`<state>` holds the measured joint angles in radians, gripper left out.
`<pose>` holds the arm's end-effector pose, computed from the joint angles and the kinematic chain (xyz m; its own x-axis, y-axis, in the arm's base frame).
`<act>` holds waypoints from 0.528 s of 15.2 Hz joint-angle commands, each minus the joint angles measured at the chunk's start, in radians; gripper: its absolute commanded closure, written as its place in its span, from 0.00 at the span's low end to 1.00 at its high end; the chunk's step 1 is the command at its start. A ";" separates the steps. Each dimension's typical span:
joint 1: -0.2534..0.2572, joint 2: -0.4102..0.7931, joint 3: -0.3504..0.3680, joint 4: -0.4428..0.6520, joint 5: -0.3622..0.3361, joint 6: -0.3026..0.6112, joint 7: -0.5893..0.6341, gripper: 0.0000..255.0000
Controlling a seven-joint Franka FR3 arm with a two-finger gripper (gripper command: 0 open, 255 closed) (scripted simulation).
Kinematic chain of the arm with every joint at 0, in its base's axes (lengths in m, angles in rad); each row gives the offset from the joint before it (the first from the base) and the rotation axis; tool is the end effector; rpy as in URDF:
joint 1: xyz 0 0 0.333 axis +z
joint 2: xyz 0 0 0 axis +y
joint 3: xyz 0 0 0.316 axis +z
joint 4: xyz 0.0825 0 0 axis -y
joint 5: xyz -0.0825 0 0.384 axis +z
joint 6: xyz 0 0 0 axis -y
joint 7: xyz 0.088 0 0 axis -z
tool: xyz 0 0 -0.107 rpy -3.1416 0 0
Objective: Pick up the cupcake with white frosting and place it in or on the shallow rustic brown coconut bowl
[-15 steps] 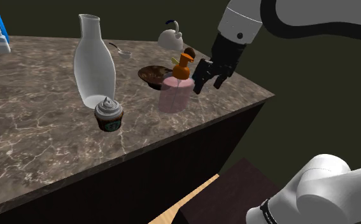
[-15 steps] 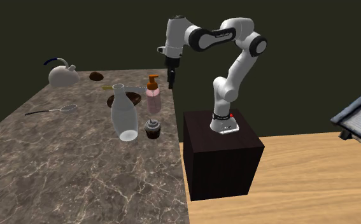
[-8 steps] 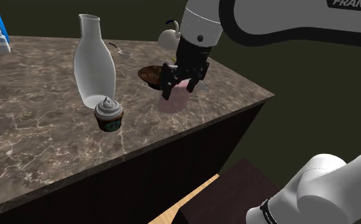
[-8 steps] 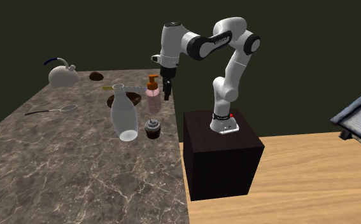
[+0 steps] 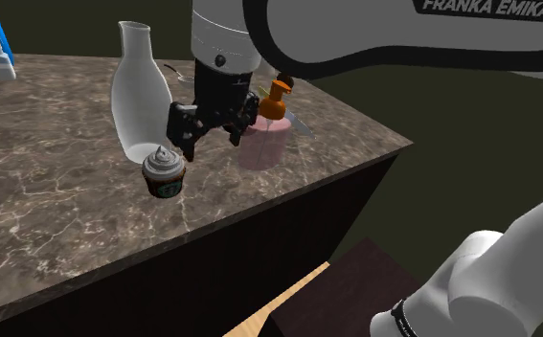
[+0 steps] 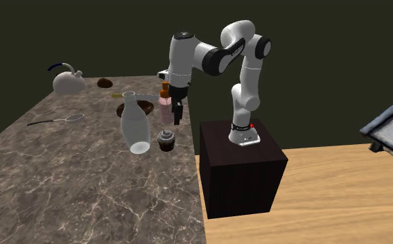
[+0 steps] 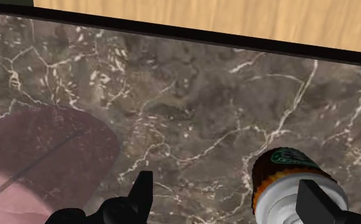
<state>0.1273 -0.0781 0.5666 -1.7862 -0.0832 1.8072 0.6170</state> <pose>0.4215 0.3541 0.5796 0.9853 0.0959 0.1411 0.0894 -0.9946 0.0518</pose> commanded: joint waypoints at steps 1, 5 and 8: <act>0.018 0.077 0.031 0.069 -0.050 -0.012 0.047 0.00; 0.085 0.244 0.074 0.225 -0.165 -0.053 0.138 0.00; 0.083 0.244 0.068 0.186 -0.165 -0.013 0.140 0.00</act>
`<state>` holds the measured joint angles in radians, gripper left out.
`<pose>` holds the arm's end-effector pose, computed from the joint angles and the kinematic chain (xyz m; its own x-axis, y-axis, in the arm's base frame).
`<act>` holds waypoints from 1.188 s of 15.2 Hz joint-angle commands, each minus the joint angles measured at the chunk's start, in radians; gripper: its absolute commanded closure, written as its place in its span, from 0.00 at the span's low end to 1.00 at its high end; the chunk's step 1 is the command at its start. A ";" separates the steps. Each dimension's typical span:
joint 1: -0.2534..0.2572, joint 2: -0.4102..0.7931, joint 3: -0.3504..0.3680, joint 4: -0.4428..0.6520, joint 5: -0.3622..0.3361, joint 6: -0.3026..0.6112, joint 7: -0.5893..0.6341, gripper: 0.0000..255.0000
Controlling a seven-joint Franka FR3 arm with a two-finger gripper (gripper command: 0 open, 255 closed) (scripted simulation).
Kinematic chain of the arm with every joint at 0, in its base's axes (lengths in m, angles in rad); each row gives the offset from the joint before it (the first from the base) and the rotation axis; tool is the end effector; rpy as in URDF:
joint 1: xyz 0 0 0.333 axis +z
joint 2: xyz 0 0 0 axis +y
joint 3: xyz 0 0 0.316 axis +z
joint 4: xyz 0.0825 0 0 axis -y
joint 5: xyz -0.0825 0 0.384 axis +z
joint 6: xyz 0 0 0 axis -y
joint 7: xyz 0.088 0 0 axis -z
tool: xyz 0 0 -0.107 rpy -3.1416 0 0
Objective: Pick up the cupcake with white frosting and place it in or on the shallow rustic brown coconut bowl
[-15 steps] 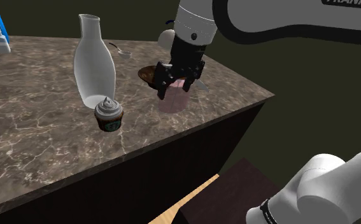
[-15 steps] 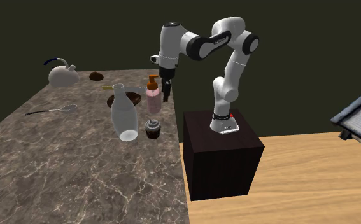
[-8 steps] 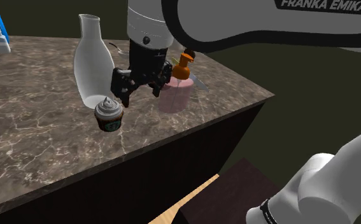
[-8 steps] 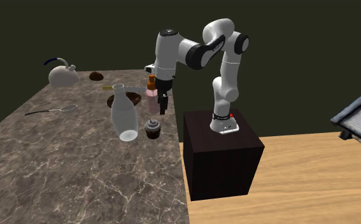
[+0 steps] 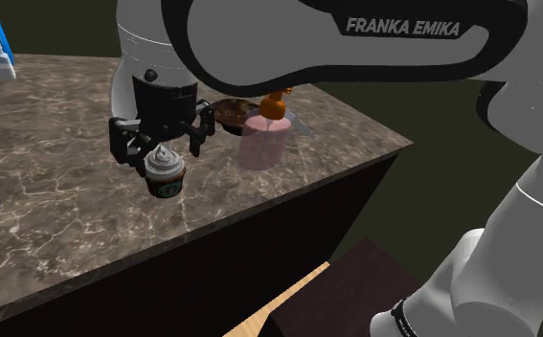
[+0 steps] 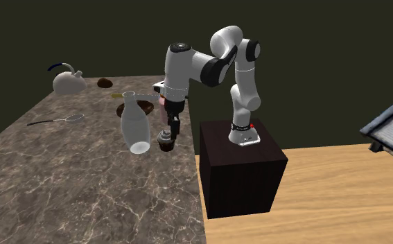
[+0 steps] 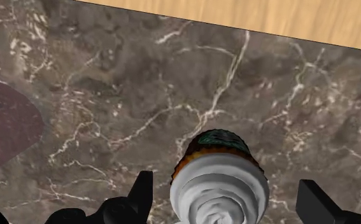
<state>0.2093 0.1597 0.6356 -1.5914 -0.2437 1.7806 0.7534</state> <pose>0.4386 0.4248 0.5582 0.9813 0.1292 0.1426 0.1208 -0.9905 0.0663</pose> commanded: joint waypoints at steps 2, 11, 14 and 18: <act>-0.002 0.008 -0.003 -0.033 -0.007 0.040 0.005 0.00; -0.005 0.012 -0.005 -0.063 -0.011 0.072 0.009 0.00; -0.005 0.012 -0.005 -0.062 -0.011 0.072 0.009 1.00; -0.005 0.011 -0.005 -0.063 -0.010 0.072 0.009 1.00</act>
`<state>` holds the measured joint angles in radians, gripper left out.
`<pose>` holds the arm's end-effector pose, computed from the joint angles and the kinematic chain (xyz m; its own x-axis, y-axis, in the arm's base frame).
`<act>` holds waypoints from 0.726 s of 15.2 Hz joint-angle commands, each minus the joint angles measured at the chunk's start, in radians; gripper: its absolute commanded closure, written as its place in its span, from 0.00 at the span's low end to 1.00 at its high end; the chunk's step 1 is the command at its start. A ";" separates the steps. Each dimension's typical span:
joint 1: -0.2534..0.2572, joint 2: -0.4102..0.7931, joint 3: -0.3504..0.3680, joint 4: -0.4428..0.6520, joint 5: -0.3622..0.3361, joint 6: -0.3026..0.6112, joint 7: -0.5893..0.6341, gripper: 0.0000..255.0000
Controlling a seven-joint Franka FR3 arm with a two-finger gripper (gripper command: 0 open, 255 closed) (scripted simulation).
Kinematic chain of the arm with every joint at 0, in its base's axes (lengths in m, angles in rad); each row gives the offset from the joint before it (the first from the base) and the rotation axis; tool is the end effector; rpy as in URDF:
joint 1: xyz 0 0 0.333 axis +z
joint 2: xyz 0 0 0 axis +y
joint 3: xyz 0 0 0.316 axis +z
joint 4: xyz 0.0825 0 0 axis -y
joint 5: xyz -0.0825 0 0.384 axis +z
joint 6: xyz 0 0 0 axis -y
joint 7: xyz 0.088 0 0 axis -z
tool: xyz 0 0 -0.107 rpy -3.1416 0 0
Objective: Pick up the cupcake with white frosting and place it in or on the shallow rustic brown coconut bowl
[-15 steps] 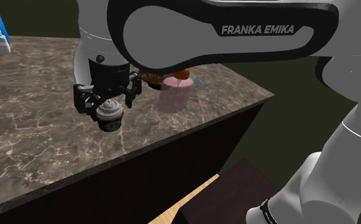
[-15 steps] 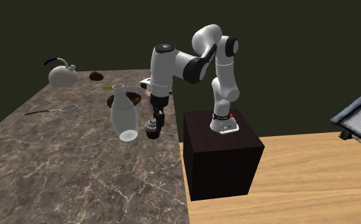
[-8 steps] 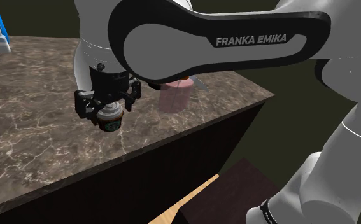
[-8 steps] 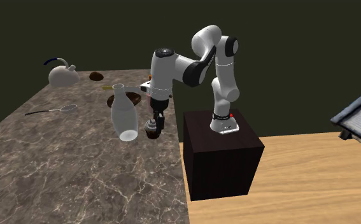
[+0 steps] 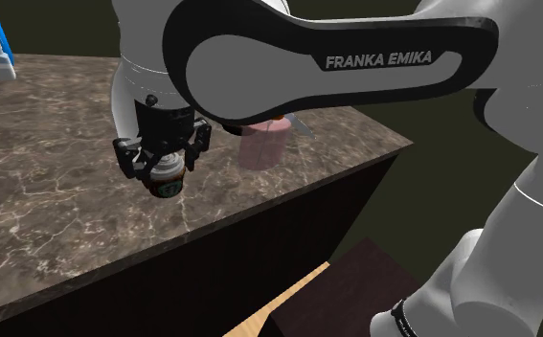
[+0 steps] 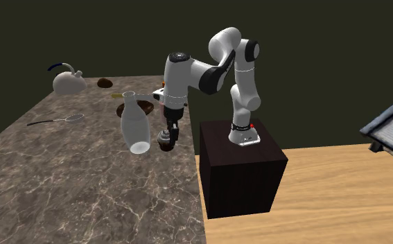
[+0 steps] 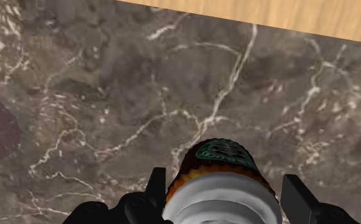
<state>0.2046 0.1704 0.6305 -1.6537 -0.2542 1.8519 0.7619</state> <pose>0.4435 0.4247 0.5289 0.9811 0.1295 0.1437 0.1210 -0.9904 0.0665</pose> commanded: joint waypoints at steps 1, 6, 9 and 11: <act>0.000 0.001 0.000 0.000 0.000 0.001 0.000 1.00; 0.002 0.001 0.001 0.026 0.002 -0.025 -0.004 1.00; 0.005 0.003 0.003 0.068 0.002 -0.066 -0.010 1.00; 0.008 0.006 0.004 0.098 0.002 -0.093 -0.013 1.00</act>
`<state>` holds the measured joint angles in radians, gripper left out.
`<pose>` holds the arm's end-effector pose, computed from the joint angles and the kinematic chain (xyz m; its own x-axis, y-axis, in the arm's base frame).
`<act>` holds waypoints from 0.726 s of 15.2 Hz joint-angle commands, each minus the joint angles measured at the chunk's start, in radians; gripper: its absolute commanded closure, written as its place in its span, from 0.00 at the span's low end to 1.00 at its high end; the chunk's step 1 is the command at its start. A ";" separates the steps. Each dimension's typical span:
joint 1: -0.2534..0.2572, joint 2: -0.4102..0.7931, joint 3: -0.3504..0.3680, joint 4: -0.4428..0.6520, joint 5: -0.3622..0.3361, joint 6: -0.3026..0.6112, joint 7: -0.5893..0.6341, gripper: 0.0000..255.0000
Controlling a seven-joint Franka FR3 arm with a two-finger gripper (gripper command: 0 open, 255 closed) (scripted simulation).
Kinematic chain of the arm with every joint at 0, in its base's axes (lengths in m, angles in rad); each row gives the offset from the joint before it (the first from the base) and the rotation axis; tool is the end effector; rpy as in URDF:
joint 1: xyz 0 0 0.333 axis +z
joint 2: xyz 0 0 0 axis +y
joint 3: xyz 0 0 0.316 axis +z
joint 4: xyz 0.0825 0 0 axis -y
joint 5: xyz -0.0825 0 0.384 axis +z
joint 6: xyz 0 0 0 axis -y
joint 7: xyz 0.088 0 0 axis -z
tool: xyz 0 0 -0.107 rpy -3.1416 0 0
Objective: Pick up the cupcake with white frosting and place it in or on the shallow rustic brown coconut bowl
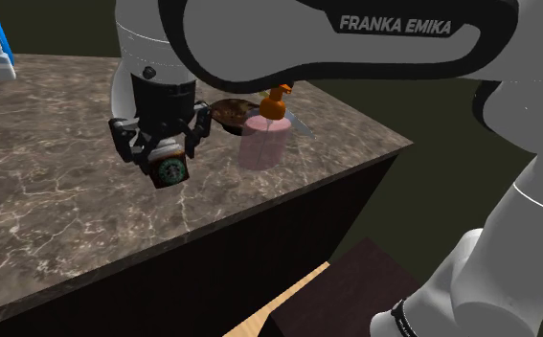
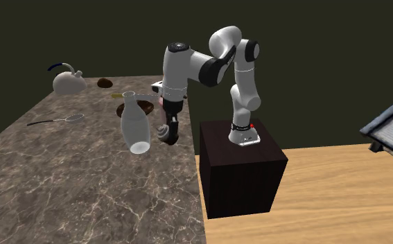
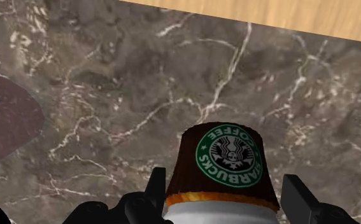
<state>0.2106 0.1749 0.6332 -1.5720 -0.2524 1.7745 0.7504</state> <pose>0.4442 0.4246 0.5591 0.9812 0.1295 0.1432 0.1211 -0.9904 0.0663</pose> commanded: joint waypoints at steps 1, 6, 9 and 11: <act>0.004 0.003 0.001 0.032 -0.001 -0.030 -0.003 1.00; 0.015 0.017 0.004 0.116 -0.008 -0.102 -0.008 1.00; 0.024 0.030 0.006 0.172 -0.015 -0.148 -0.010 1.00; 0.031 0.040 0.007 0.212 -0.022 -0.179 -0.011 1.00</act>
<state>0.2403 0.2139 0.6402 -1.3758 -0.2732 1.6100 0.7411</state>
